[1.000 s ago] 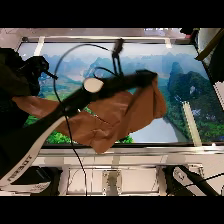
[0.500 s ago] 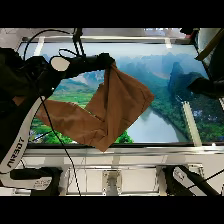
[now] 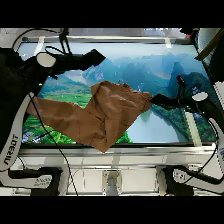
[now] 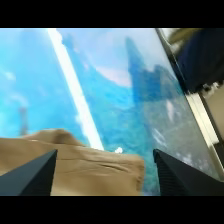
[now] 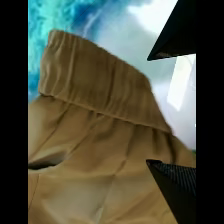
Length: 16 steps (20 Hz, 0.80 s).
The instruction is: Fold the clothes and pants, and hang the long-sleeved shirts on hangers.
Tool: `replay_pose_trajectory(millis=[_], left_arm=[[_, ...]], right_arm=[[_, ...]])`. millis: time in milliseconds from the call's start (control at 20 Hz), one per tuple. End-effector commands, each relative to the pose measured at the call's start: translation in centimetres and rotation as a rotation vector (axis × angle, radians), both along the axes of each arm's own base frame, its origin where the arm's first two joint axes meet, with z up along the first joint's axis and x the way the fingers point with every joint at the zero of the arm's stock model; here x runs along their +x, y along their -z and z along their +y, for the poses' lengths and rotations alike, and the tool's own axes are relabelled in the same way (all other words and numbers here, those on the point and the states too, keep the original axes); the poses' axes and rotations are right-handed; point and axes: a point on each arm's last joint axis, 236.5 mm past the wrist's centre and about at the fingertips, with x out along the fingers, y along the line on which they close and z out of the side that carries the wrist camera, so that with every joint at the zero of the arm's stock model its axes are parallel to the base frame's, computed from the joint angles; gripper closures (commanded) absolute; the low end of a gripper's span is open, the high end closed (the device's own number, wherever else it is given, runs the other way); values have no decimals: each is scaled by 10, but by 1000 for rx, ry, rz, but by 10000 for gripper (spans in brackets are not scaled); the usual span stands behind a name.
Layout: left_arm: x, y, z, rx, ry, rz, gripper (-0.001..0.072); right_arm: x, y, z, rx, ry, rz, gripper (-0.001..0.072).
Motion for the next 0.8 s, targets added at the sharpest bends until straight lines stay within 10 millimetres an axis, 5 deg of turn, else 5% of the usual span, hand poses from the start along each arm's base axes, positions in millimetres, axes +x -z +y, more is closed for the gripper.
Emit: replay_pose_trajectory(millis=[0,150,250,500,650,750], left_arm=[[-9,18,58,5,-12,149,73],[-13,39,105,11,-31,251,72],[-6,53,119,6,-57,283,73],[4,137,101,4,-14,456,73],[-11,192,92,14,67,591,73],[-23,218,109,35,107,659,80]], right_arm=[[25,25,-3,9,5,21,29],[26,38,-14,-42,-12,39,29],[23,44,-18,-71,-27,49,30],[21,44,-11,-36,-27,63,30],[10,42,0,9,-64,98,30],[3,41,5,26,-89,120,30]])
